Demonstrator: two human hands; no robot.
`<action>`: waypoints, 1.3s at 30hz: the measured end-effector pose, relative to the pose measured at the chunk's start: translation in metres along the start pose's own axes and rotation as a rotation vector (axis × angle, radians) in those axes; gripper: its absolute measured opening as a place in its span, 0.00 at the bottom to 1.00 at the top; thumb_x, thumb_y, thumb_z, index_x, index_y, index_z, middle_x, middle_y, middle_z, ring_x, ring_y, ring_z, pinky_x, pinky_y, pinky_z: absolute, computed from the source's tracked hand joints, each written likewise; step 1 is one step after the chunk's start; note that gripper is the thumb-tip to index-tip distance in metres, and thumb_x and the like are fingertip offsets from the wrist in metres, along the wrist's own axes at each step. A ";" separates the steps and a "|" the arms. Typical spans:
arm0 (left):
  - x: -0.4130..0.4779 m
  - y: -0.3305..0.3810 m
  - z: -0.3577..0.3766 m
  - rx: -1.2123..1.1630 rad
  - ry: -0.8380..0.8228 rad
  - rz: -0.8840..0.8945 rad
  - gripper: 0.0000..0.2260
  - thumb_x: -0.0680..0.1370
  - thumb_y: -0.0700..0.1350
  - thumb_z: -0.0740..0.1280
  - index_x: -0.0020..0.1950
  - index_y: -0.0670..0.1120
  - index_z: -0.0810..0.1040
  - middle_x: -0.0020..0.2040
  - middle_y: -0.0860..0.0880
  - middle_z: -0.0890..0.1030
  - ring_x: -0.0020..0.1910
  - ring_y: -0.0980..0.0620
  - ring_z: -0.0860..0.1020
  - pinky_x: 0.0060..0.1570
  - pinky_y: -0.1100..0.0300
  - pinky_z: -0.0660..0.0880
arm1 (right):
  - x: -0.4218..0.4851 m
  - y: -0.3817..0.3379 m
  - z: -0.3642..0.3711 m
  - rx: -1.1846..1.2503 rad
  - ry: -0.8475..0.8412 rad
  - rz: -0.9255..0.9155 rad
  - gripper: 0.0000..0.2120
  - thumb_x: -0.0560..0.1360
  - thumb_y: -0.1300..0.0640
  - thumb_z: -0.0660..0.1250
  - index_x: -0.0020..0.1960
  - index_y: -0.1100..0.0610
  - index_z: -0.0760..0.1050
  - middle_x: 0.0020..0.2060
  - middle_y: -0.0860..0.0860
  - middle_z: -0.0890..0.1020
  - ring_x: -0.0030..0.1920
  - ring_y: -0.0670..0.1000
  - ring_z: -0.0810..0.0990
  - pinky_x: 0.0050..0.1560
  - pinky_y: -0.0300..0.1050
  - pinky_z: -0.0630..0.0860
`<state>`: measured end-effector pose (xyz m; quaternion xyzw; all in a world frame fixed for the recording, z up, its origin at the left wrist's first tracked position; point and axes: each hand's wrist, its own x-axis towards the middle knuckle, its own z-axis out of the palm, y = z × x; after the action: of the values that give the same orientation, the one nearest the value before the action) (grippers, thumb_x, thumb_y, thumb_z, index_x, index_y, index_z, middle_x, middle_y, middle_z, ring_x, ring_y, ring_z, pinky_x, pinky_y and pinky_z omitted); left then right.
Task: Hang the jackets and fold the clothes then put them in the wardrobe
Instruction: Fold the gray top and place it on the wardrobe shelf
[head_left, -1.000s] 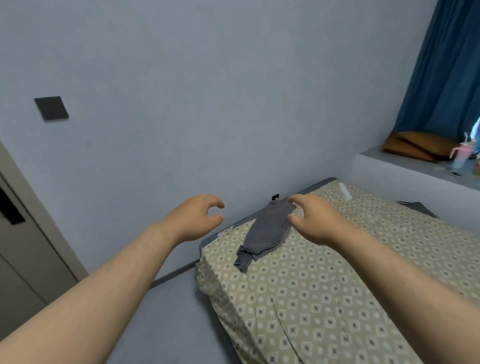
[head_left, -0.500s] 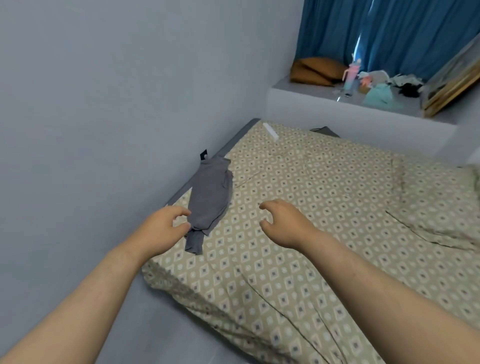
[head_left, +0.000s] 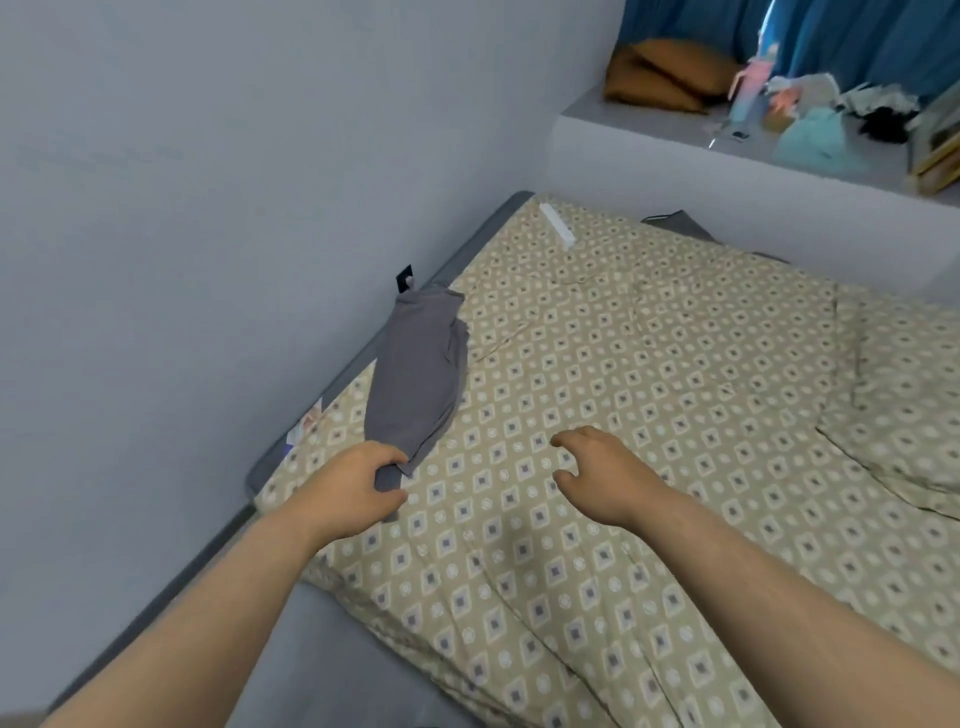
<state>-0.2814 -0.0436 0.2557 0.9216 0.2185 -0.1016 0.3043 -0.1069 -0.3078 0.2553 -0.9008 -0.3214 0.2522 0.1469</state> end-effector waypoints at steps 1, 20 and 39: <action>0.009 -0.007 0.004 -0.006 -0.003 -0.008 0.18 0.76 0.45 0.72 0.65 0.50 0.78 0.60 0.54 0.76 0.59 0.56 0.75 0.51 0.69 0.67 | 0.011 -0.001 0.006 0.003 -0.022 -0.003 0.24 0.81 0.51 0.61 0.76 0.52 0.65 0.73 0.52 0.69 0.72 0.54 0.67 0.69 0.49 0.68; 0.266 -0.219 0.122 0.345 -0.452 -0.093 0.14 0.82 0.48 0.60 0.63 0.47 0.79 0.81 0.39 0.51 0.80 0.41 0.47 0.77 0.49 0.52 | 0.234 -0.021 0.171 0.123 -0.318 0.184 0.24 0.81 0.50 0.60 0.76 0.52 0.66 0.72 0.53 0.69 0.70 0.55 0.70 0.68 0.47 0.69; 0.304 -0.212 0.135 -0.569 0.055 -0.368 0.12 0.79 0.34 0.55 0.43 0.46 0.73 0.40 0.47 0.75 0.40 0.47 0.72 0.36 0.57 0.68 | 0.243 -0.026 0.186 0.318 -0.227 0.325 0.22 0.82 0.49 0.60 0.74 0.52 0.67 0.72 0.52 0.70 0.61 0.55 0.78 0.60 0.45 0.74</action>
<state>-0.1191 0.1309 -0.0584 0.7472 0.4090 -0.0648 0.5198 -0.0604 -0.1106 0.0245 -0.8720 -0.1430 0.4197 0.2074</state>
